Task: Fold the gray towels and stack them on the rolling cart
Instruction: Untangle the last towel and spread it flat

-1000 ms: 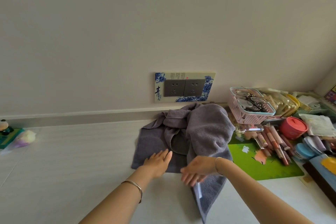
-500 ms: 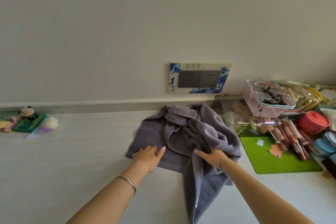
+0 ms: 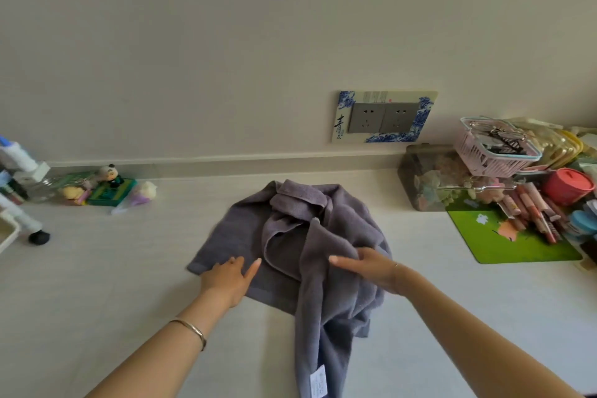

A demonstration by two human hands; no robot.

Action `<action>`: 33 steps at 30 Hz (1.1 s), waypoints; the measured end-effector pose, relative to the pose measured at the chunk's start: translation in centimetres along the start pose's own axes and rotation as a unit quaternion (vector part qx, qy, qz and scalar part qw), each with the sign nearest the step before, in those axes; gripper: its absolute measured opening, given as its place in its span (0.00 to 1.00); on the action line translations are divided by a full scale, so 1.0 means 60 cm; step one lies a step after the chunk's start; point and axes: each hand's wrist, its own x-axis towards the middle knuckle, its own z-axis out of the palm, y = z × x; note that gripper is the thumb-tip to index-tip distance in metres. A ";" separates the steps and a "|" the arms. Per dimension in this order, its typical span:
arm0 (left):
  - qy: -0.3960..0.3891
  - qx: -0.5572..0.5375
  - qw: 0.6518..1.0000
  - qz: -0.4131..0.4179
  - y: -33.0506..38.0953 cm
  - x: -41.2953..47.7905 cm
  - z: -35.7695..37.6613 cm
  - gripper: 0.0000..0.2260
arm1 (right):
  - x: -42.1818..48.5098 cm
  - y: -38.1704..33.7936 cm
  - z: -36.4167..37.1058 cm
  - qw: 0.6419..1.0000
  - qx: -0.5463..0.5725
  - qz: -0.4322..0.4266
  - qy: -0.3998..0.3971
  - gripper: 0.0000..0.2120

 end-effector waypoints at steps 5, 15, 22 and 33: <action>-0.044 0.036 0.995 -0.079 -0.148 -0.025 0.005 0.29 | -0.042 -0.057 -0.006 0.957 0.285 -0.044 0.041 0.26; 0.208 -0.138 0.963 0.096 -0.066 -0.090 -0.032 0.31 | -0.056 -0.008 0.086 0.909 0.024 -0.027 0.416 0.16; 0.052 -0.170 0.954 0.242 0.057 -0.080 -0.018 0.22 | -0.035 0.014 0.175 0.972 -0.081 0.044 0.216 0.16; 0.071 -0.058 0.958 0.273 0.088 -0.037 -0.019 0.18 | -0.083 0.032 0.084 0.906 0.221 0.008 0.361 0.07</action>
